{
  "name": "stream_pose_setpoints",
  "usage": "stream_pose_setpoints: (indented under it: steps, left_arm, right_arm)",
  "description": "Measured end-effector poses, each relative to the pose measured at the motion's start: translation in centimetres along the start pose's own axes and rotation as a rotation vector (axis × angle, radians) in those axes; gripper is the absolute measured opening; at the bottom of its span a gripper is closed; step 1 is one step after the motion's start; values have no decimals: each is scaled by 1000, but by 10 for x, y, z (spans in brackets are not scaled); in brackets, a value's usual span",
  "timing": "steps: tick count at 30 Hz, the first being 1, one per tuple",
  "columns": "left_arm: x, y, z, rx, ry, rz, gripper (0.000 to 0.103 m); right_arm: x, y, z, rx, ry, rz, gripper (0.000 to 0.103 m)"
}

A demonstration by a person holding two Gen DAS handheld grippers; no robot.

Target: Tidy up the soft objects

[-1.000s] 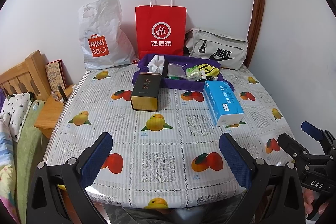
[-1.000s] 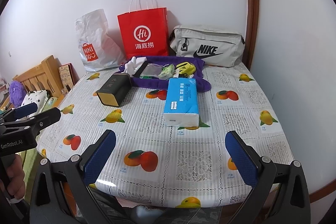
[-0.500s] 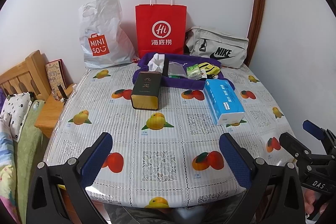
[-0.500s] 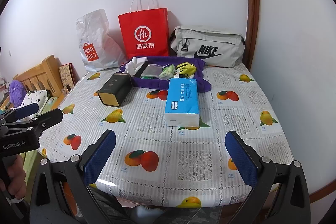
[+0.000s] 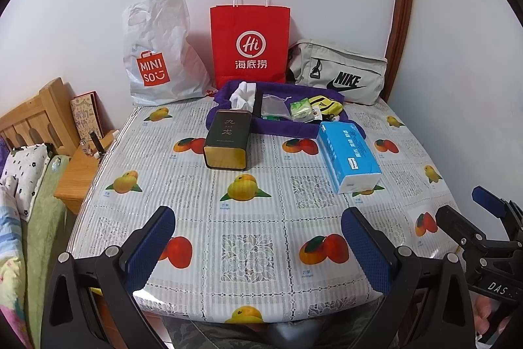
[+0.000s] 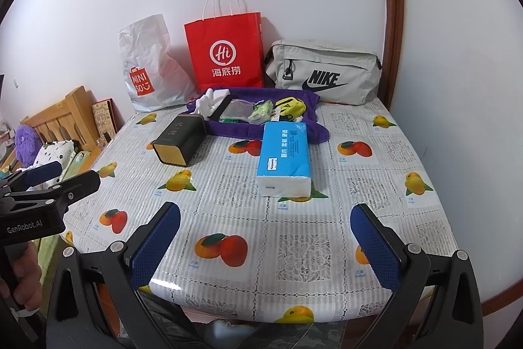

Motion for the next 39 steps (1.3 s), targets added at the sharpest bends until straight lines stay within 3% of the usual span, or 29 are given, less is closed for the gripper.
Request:
stream_pose_setpoints:
  steps: [39]
  left_arm:
    - [0,-1,0,-7,2,4,103]
  right_arm:
    - [2,1,0,-1,1,-2,102]
Point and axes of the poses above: each gripper's, at about its wrist camera, not at the fingertips, and x roughly against the way its jaws point, z to its left, y to its top, the point moved 3 cm from there along -x, roughly the way its jaws point, and after that the axes turned 9 degrees about x, right-handed, at the moved point
